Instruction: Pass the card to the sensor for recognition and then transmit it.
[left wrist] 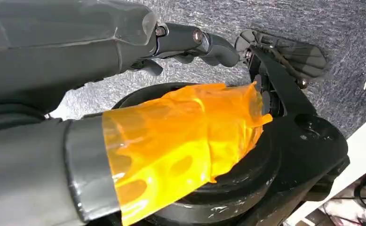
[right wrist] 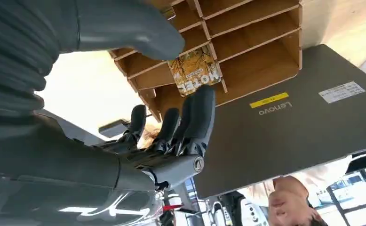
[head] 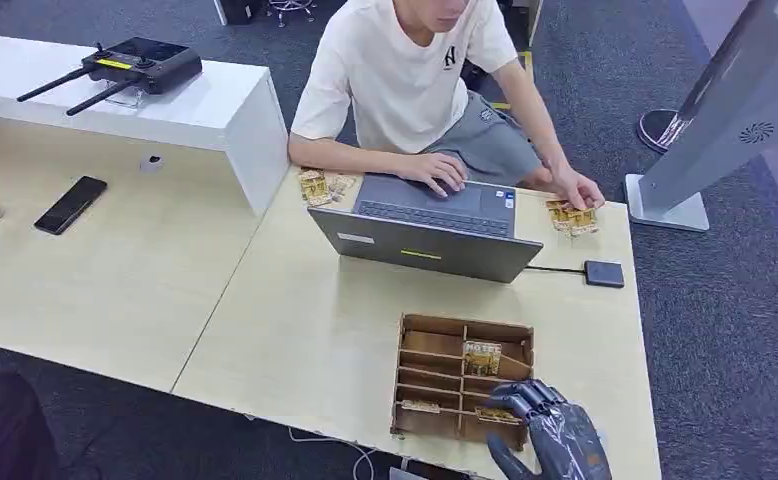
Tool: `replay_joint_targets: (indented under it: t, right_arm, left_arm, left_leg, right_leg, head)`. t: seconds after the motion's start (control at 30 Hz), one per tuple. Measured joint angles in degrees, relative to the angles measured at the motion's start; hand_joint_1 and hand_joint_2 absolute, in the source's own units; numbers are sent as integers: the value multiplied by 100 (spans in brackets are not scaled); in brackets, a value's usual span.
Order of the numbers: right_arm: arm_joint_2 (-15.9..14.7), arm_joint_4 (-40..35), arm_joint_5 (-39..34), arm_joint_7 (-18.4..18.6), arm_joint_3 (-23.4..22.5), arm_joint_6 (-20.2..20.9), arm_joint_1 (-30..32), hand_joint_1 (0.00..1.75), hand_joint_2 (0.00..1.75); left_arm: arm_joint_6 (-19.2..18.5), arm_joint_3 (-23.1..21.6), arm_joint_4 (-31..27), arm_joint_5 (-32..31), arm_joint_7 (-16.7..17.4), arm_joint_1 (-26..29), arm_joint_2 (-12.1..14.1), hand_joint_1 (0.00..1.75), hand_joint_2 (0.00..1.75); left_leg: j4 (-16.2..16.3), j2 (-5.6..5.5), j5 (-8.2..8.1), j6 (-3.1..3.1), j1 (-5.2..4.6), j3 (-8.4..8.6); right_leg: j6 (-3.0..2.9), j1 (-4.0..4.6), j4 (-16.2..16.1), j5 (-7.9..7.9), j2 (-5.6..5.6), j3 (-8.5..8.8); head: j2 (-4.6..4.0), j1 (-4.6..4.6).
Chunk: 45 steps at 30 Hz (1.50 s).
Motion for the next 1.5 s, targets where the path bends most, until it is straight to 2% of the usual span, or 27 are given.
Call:
replay_joint_targets:
  t: [0.23,0.47,0.5,0.67,0.8,1.0,1.03,1.17,1.2,1.4,1.5]
  right_arm:
    - [7,219,59,-31,55,-33,-126,86,175]
    - [61,428,127,-68,79,-50,-217,72,175]
    - [72,455,135,-68,81,-57,-225,77,175]
    - [94,577,190,-68,81,-94,-236,77,175]
    - [94,654,223,-59,83,-98,-236,84,175]
    - [94,747,240,-57,83,-105,-236,84,175]
    - [94,763,245,-52,83,-111,-236,91,175]
    - [94,815,256,-15,83,-111,-236,91,175]
    - [94,826,256,-11,83,-111,-236,96,175]
    - [94,870,256,2,85,-116,-236,87,175]
    - [94,881,256,2,83,-118,-236,89,175]
  left_arm:
    - [-7,-28,0,-31,-2,1,22,0,0]
    - [-15,-72,0,-55,-2,0,46,0,0]
    - [-15,-79,0,-57,-2,1,46,0,0]
    - [-22,-94,0,-68,-2,0,48,0,0]
    - [-22,-103,0,-68,0,1,48,0,0]
    - [-22,-114,0,-68,0,1,48,0,0]
    - [-22,-114,0,-66,0,1,48,0,0]
    - [-22,-114,0,-66,0,1,48,0,0]
    - [-22,-114,0,-66,0,2,48,0,0]
    - [-22,-114,0,-68,0,1,48,0,0]
    - [-22,-114,0,-68,0,1,48,0,0]
  left_leg:
    - [0,0,0,0,0,0]
    - [0,-1,0,0,0,0]
    - [0,-1,0,0,0,0]
    - [0,-1,0,0,0,0]
    - [0,-1,0,0,0,0]
    - [0,-1,0,0,0,0]
    - [0,-1,0,0,0,0]
    - [0,-1,0,0,0,0]
    - [0,0,0,0,0,0]
    - [0,0,0,0,0,0]
    - [0,0,0,0,0,0]
  right_leg:
    - [0,0,0,0,0,0]
    - [0,0,0,0,0,0]
    - [0,0,0,0,-1,0]
    - [0,0,0,0,-1,0]
    - [0,0,0,0,-1,0]
    - [0,0,0,0,0,0]
    - [0,0,0,0,-1,0]
    - [0,0,0,0,-1,0]
    - [0,0,0,0,-1,0]
    - [0,0,0,0,0,0]
    - [0,0,0,0,0,0]
  head:
    - [0,0]
    - [0,2]
    - [0,0]
    - [0,2]
    - [0,0]
    - [0,2]
    - [0,0]
    - [0,0]
    - [0,0]
    - [0,0]
    - [0,0]
